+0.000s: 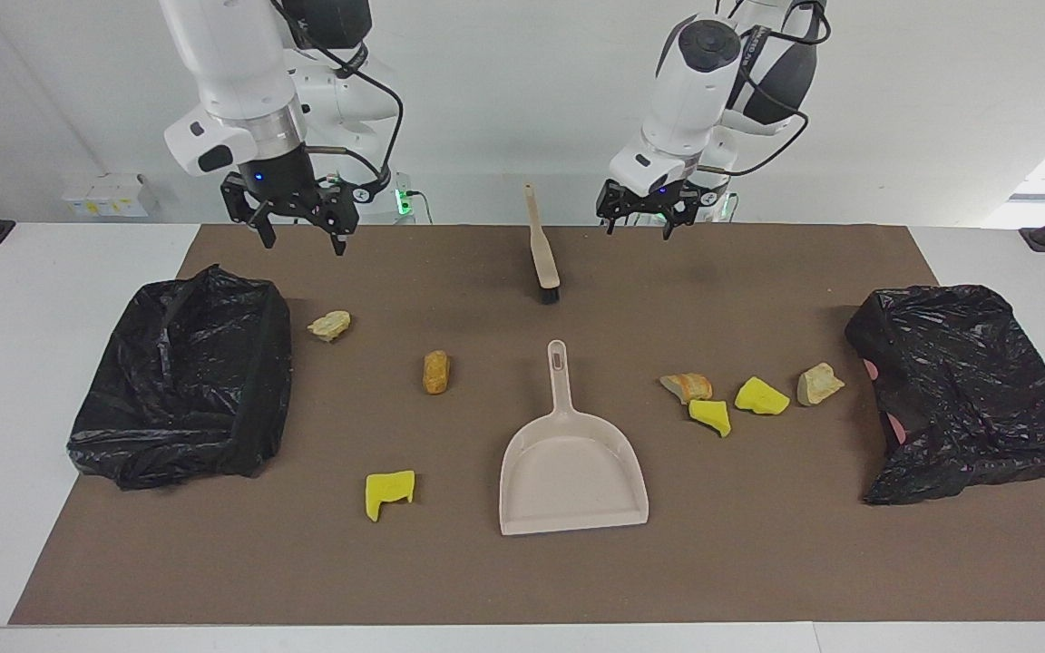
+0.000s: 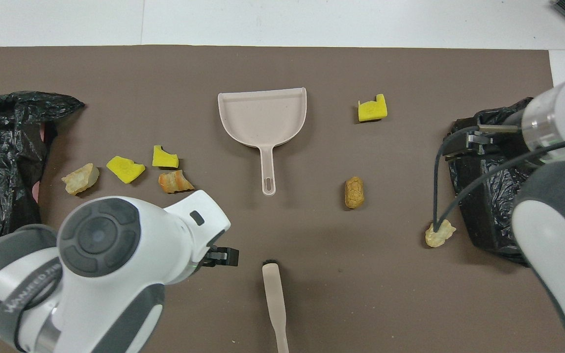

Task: Sweep and dump trash in bin

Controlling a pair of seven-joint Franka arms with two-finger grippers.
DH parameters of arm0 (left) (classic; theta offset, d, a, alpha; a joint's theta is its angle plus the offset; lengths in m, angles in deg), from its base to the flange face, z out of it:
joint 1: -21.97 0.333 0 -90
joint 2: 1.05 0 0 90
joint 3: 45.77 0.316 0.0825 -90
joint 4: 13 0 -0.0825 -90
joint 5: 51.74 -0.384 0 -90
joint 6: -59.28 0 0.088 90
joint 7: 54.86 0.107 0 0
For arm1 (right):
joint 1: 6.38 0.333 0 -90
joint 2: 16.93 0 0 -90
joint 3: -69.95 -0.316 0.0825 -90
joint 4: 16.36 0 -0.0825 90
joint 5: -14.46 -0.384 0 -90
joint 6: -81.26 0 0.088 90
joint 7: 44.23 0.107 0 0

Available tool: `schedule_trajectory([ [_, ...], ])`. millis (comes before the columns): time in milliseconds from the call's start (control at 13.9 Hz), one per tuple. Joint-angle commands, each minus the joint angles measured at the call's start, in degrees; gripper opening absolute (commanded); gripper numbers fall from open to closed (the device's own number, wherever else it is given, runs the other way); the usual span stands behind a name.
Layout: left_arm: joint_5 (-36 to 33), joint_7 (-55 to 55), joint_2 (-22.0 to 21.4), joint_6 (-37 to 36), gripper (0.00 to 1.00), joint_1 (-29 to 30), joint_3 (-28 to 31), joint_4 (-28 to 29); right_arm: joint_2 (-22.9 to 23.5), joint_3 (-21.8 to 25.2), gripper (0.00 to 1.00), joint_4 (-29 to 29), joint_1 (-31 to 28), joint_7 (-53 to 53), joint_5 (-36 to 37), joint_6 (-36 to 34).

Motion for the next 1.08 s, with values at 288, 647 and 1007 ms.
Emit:
schedule_trajectory([
  [288,0.79,-19.11,-1.23,18.72,1.00,-17.25,0.97,15.91,16.80,0.02,1.00,10.09,7.93,8.21,0.03,7.85],
  [647,4.48,-24.05,-0.26,25.95,1.00,-26.75,0.97,21.29,23.23,0.20,1.00,10.53,11.36,10.33,0.12,14.97],
  [1007,5.35,-27.05,1.05,28.60,1.00,-30.54,0.97,23.14,28.42,0.46,1.00,10.71,16.72,12.52,0.91,19.98],
])
